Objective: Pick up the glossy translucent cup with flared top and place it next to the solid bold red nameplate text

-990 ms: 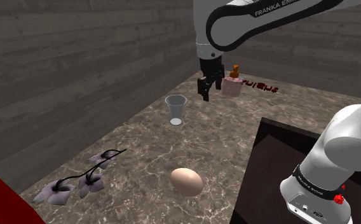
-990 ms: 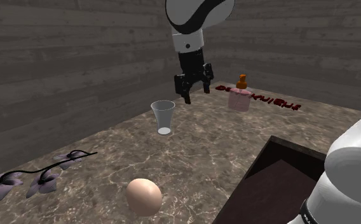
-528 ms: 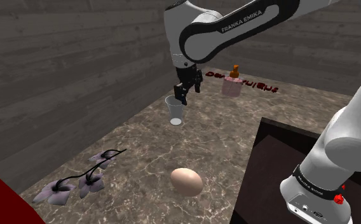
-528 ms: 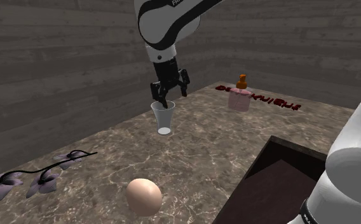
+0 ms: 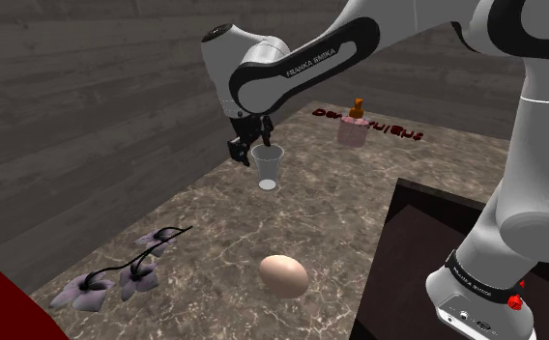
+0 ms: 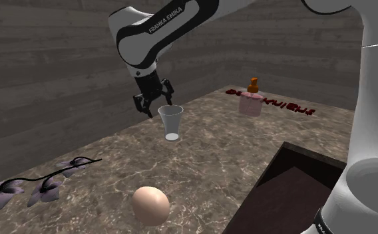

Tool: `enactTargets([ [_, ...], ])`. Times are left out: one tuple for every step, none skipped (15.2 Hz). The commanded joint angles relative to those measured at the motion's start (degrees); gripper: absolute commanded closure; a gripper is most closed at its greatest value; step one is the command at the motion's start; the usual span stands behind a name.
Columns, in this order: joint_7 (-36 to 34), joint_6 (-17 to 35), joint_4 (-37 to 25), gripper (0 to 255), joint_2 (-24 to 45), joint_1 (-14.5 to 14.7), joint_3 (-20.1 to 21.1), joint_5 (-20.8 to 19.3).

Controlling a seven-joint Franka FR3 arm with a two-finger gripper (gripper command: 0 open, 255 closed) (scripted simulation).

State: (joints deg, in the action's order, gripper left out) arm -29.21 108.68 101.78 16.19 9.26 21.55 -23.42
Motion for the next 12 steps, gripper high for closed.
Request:
enactTargets([
  [-0.9,0.2,-1.2,0,1.6,0.6,-0.1,-1.1],
  [-1.0,0.9,-0.7,0,1.8,0.5,-0.3,-1.3],
  [-1.1,1.6,-0.2,0,2.0,0.4,-0.4,-1.5],
  [-1.2,2.2,0.3,0,2.1,0.3,-0.5,-1.6],
  [-1.3,2.9,0.8,0,2.3,0.2,-0.6,-1.8],
  [-1.4,3.6,1.2,0,2.6,0.1,-0.7,-2.0],
  [-1.6,4.2,1.7,0,2.8,0.0,-0.8,-2.2],
  [-1.6,4.6,1.9,0,2.9,-0.1,-0.9,-2.3],
  [-1.6,4.6,1.9,0,2.9,-0.1,-0.9,-2.3],
  [-1.6,4.6,1.9,0,2.9,-0.1,-0.9,-2.3],
  [-1.6,4.6,1.9,0,2.9,-0.1,-0.9,-2.3],
  [-1.6,4.6,1.9,0,2.9,-0.1,-0.9,-2.3],
])
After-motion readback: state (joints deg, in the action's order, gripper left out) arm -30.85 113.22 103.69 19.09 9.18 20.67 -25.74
